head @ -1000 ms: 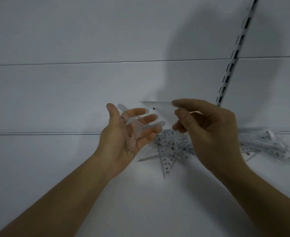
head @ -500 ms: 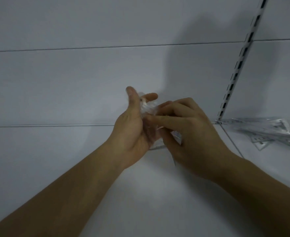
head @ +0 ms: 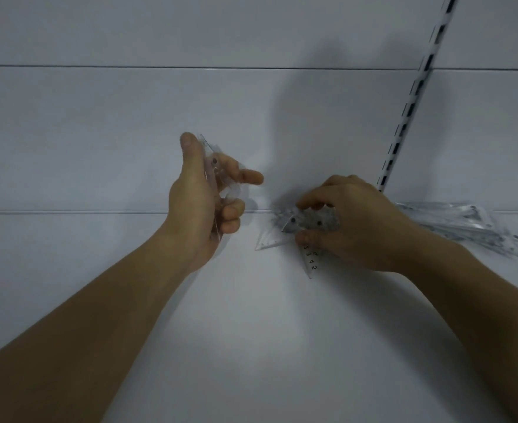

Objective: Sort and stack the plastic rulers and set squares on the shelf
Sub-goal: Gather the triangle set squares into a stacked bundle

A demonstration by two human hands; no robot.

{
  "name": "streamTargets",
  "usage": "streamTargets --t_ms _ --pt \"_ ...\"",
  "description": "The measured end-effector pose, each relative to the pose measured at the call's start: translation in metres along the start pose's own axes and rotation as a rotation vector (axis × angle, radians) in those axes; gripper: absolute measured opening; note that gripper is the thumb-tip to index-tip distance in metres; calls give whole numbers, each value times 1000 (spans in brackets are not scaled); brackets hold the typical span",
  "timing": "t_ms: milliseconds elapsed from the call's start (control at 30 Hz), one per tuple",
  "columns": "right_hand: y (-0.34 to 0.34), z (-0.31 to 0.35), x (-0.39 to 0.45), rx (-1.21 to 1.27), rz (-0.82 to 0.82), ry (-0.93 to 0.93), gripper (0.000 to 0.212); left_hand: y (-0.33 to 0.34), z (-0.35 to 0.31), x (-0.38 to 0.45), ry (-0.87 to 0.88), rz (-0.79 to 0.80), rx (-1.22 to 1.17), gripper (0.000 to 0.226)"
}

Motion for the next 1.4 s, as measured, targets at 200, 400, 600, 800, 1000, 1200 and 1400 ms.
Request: streamTargets --t_ms 200,400,600,800,1000,1200,1400 --pt "-8 -8 0 194 -138 1 26 3 -1 2 68 27 -9 58" --pt "-23 -14 4 621 -211 16 9 4 0 3 78 -32 -26 55" --pt "-35 -12 -2 979 -258 27 11 6 1 2 41 -9 -28 57" --pt "-39 5 -12 1167 -372 -35 6 19 7 -8 30 67 -148 50" --pt "-20 17 -12 1194 -252 112 12 22 9 -9 70 72 -124 67" --pt "1 25 -12 1239 0 231 24 26 7 -9 83 100 -96 53" --pt "5 25 -11 957 52 253 44 27 7 -10 104 153 -86 19"
Point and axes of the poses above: each hand's wrist, its own x-axis towards the middle knuckle, its own y-axis out of the palm, z = x × y, the point moved 5 cm from there along x, towards the middle knuckle, and after that the axes turned 6 degrees about y, right-handed, at the moved point
